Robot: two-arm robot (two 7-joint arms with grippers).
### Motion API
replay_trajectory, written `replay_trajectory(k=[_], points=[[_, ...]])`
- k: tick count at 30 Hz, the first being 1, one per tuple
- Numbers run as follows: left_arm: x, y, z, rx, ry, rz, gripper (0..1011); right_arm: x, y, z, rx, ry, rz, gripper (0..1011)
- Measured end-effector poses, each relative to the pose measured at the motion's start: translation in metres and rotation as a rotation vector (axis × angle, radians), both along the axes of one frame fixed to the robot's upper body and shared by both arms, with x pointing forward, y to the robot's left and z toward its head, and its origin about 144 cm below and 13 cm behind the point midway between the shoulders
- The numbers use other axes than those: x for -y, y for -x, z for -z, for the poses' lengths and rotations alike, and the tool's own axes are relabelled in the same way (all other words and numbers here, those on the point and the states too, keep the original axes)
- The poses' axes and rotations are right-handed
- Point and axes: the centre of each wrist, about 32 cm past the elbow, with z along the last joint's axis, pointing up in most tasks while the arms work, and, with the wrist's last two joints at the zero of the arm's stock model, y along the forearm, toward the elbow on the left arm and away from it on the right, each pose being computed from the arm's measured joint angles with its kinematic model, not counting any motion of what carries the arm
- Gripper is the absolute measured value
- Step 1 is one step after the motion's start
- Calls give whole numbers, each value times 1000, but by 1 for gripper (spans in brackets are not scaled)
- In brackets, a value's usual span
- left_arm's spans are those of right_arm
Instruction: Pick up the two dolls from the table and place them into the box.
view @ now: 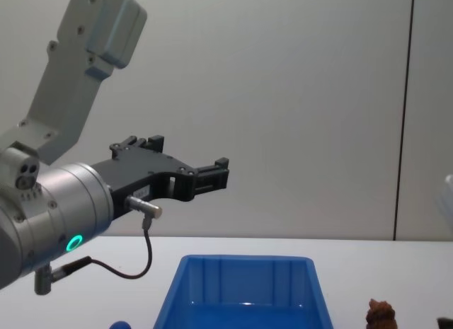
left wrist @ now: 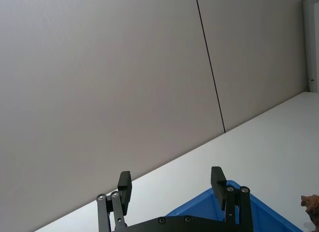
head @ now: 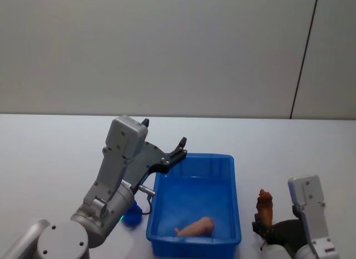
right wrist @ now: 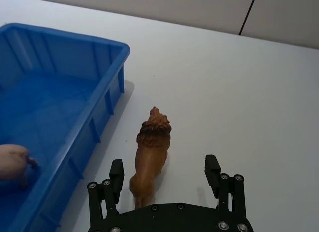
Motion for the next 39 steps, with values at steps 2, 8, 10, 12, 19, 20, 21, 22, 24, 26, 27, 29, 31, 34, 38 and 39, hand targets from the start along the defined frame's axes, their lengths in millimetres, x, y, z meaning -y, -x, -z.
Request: replay_trajectory(k=[2,8,10,12,19,20,21,22,24,26,27,29,31,34,38,39], points=[[0,0,0,0,0,0,1001,-1,0,2,-7,-2,1,1001],[0,0,0,0,0,0,1001,-3,-2,8,-28,-9,4,1001],[0,0,0,0,0,0,1001,-4,-3,9,-33,-10,4,1001],[0,0,0,0,0,0,1001,-4,-3,11,-39,-13,5,979],[0,0,0,0,0,0,1001,-6,-5,16,-55,-19,8,819],[0,0,0,0,0,0,1001,-6,-5,16,-56,-19,8,783],[0,0,0,0,0,0,1001,-6,-5,17,-57,-19,9,755],[0,0,0,0,0,0,1001,-6,-5,17,-58,-19,10,729],[0,0,0,0,0,0,1001,-6,-5,18,-59,-17,12,651],[0,0,0,0,0,0,1001,-6,-5,18,-60,-14,15,591],[0,0,0,0,0,0,1001,-6,-6,18,-60,-14,16,575],[0,0,0,0,0,0,1001,-5,-6,18,-58,-9,18,512],[0,0,0,0,0,0,1001,-5,-6,18,-57,-5,19,418],[0,0,0,0,0,0,1001,-5,-5,18,-53,1,20,349],[0,0,0,0,0,0,1001,-4,-5,17,-34,9,19,288],[0,0,0,0,0,0,1001,-4,-5,16,-24,11,16,288]])
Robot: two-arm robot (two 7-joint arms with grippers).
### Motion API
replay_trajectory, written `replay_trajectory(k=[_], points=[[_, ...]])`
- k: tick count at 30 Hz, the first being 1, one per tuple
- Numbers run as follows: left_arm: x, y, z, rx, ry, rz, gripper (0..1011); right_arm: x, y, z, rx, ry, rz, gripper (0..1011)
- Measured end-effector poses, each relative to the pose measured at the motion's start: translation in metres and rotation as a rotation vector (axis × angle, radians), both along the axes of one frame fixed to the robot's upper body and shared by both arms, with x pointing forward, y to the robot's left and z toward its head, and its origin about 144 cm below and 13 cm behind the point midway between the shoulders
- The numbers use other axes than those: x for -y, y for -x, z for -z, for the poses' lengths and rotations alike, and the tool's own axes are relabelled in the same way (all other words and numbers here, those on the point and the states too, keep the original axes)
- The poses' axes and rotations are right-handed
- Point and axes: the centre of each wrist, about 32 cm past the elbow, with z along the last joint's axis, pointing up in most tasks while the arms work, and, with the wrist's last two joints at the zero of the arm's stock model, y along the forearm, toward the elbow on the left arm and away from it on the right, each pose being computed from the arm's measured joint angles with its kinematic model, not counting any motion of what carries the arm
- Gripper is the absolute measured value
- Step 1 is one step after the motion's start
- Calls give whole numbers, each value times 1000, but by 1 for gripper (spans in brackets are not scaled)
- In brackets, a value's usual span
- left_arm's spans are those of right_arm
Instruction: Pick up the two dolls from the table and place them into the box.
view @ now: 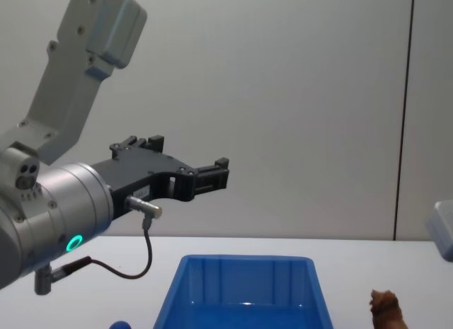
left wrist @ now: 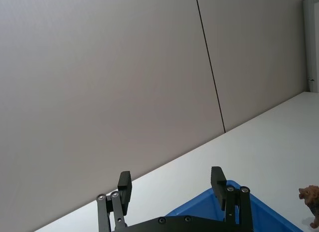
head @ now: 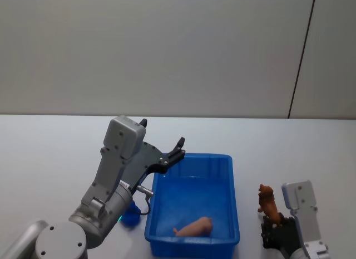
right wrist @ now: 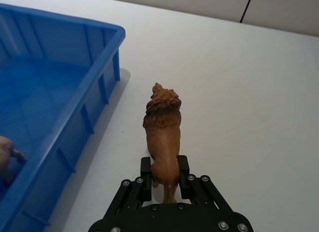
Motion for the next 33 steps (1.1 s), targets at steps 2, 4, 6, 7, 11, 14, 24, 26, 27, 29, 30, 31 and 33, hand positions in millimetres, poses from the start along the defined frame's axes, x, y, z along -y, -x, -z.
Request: replay_trajectory(k=[2,4,6,7,11,14,24,26,27,29,30,31,33], points=[[0,0,0,0,0,0,1001,0,0,-2,12,2,-4,289],[0,0,0,0,0,0,1001,0,0,-4,30,5,-12,288],[0,0,0,0,0,0,1001,1,0,-7,52,6,-20,288],[0,0,0,0,0,0,1001,1,0,-8,61,7,-25,289],[0,0,0,0,0,0,1001,1,-1,-14,105,5,-47,288],[0,0,0,0,0,0,1001,1,-3,-19,139,-1,-71,288],[0,0,0,0,0,0,1001,-3,-11,-34,216,-41,-181,288],[0,0,0,0,0,0,1001,-5,-14,-37,229,-53,-210,288],[0,0,0,0,0,0,1001,-7,-16,-39,234,-61,-229,288],[0,0,0,0,0,0,1001,-9,-18,-40,238,-71,-255,288],[0,0,0,0,0,0,1001,-10,-19,-41,239,-74,-262,288],[0,0,0,0,0,0,1001,-13,-21,-42,239,-82,-286,288],[0,0,0,0,0,0,1001,-16,-24,-43,237,-90,-307,288]])
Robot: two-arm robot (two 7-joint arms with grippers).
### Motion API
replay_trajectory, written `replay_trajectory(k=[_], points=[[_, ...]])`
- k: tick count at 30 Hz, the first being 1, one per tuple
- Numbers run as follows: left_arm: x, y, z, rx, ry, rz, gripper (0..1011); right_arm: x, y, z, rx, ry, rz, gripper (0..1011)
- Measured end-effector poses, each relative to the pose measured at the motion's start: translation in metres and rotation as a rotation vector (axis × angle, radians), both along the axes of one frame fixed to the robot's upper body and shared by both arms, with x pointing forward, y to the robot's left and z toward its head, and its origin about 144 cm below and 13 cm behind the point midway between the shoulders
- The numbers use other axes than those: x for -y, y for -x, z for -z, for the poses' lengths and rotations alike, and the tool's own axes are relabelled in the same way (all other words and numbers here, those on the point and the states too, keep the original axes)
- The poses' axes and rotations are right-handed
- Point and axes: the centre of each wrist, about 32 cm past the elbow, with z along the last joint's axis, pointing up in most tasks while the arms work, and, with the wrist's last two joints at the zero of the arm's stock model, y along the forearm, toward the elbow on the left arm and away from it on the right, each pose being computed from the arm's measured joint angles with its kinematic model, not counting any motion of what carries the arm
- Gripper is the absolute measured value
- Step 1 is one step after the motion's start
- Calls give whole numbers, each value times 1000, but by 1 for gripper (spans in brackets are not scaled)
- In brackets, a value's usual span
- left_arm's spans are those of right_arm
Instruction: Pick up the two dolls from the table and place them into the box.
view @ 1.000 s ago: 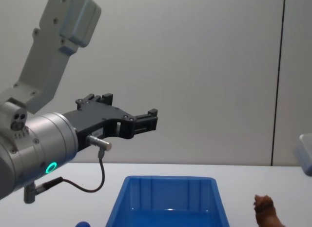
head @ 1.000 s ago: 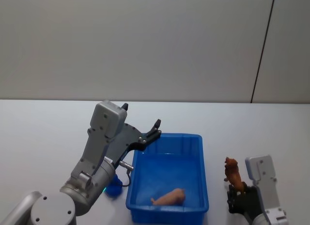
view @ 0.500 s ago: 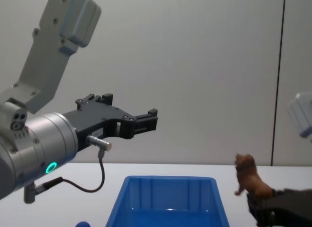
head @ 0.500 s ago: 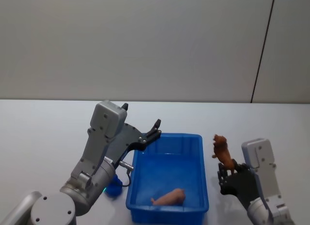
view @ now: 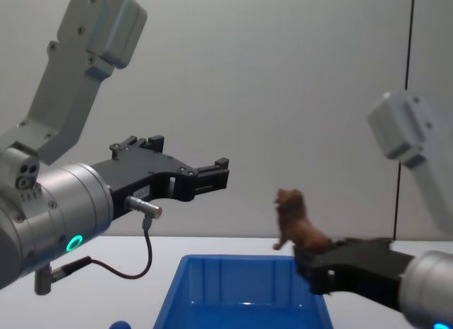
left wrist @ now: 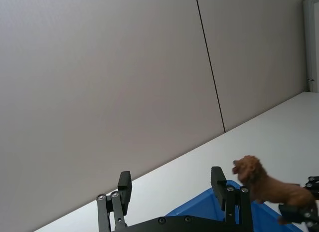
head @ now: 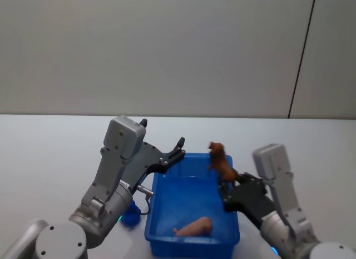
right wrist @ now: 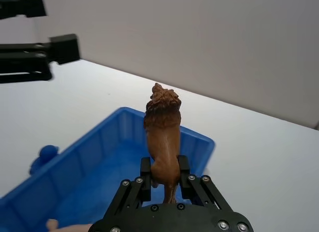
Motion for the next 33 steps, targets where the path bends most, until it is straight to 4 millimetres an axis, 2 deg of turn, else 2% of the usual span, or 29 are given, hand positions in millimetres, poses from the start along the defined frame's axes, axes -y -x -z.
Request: replay_trajectory(k=[2,5,7,9,10,11,14,25,33], points=[[0,0,0,0,0,0,1001,-3,-3,0,-3,-4,-21,299],[0,0,0,0,0,0,1001,-9,-8,-1,-10,-10,-61,378],[0,0,0,0,0,0,1001,-13,-12,-1,-19,-12,-80,482],[0,0,0,0,0,0,1001,-15,-14,-1,-23,-14,-89,503],[0,0,0,0,0,0,1001,-17,-16,0,-31,-14,-95,564],[0,0,0,0,0,0,1001,-18,-17,0,-34,-14,-97,579],[0,0,0,0,0,0,1001,-21,-19,1,-44,-13,-95,706],[0,0,0,0,0,0,1001,-17,-17,4,-37,5,-10,991],[0,0,0,0,0,0,1001,-2,-7,6,-12,26,87,1001]])
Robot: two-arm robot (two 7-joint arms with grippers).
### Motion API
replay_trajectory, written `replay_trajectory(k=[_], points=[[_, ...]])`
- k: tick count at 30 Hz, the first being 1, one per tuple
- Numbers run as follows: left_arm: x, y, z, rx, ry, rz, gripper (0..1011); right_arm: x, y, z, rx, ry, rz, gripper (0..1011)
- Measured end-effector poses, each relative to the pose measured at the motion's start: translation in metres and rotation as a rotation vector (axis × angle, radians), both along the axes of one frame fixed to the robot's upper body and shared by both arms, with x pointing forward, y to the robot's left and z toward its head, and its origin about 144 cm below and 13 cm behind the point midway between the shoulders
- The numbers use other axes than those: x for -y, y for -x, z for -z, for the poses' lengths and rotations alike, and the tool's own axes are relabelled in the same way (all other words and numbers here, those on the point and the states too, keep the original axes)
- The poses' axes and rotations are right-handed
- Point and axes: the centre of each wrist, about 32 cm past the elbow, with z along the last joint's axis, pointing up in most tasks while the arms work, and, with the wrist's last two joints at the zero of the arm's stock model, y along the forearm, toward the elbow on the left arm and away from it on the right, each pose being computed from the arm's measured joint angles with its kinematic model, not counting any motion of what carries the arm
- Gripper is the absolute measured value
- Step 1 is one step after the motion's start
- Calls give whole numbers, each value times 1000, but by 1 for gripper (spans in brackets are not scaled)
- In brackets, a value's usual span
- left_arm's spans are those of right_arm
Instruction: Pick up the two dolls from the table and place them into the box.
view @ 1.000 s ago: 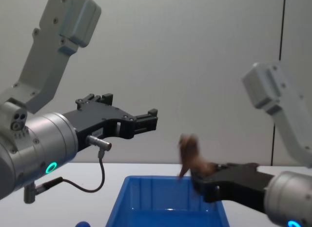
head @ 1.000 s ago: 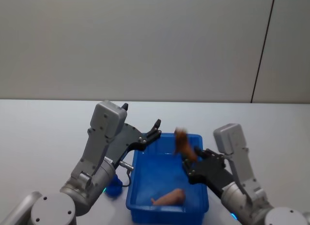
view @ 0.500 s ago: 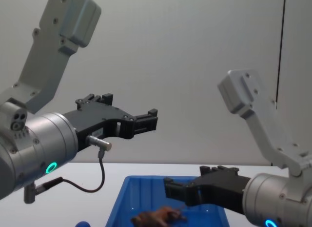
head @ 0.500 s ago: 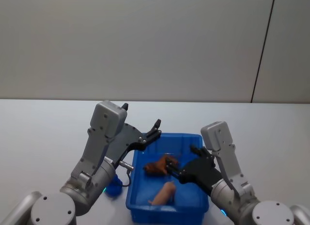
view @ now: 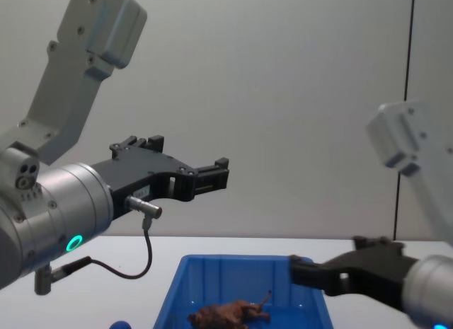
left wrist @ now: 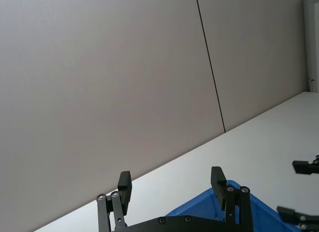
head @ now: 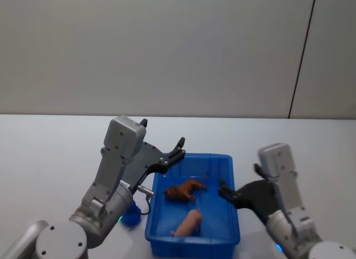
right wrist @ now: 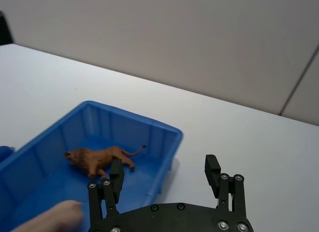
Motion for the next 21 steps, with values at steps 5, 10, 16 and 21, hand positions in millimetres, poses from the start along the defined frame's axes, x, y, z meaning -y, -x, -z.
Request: replay_trajectory(k=[5,10,16,21], points=[[0,0,0,0,0,0,1001,13,8,1,13,16,72,1001],[0,0,0,0,0,0,1001,24,14,3,21,29,136,1001],[0,0,0,0,0,0,1001,35,21,4,27,44,198,1001],[0,0,0,0,0,0,1001,41,25,4,31,52,229,1001]])
